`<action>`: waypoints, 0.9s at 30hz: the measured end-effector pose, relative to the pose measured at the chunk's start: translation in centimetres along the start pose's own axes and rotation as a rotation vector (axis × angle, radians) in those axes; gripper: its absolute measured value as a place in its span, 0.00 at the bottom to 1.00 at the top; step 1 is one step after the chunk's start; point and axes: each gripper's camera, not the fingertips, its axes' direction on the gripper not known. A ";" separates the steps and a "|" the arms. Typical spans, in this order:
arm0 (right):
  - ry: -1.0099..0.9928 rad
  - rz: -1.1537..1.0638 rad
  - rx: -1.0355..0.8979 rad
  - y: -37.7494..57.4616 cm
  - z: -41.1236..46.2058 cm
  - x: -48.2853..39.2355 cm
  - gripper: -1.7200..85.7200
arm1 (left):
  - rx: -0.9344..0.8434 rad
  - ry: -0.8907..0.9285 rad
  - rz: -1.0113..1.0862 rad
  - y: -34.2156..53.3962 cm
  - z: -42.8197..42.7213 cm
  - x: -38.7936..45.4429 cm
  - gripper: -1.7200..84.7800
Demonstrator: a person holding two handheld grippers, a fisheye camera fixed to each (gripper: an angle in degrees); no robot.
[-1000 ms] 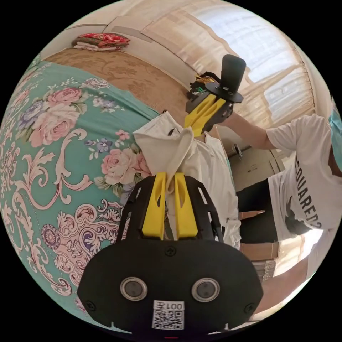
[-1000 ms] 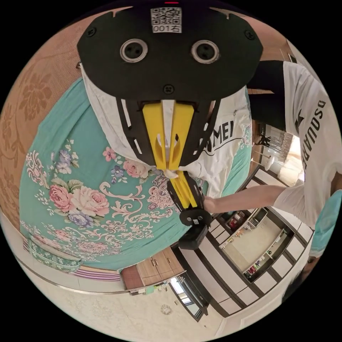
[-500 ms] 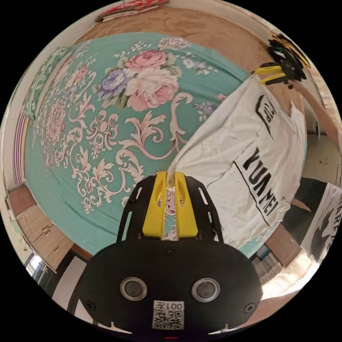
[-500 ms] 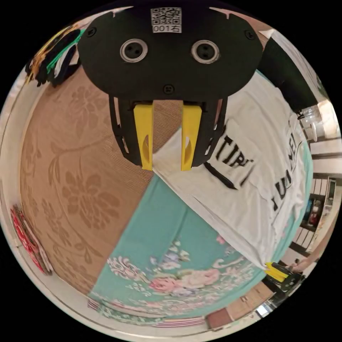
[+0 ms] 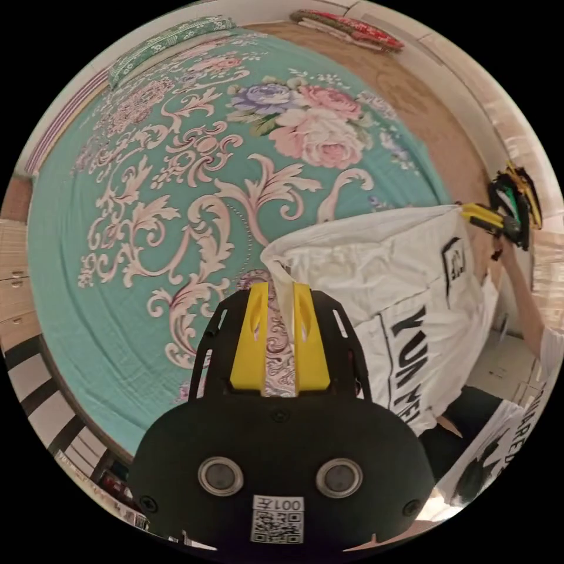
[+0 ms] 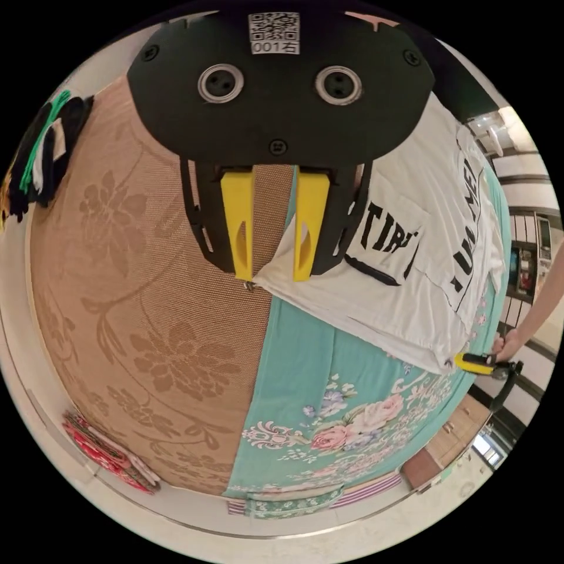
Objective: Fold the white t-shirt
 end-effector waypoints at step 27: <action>0.237 -0.018 0.149 1.2 3.1 -3.5 0.04 | 0.296 -0.173 -0.371 8.7 0.6 2.0 0.01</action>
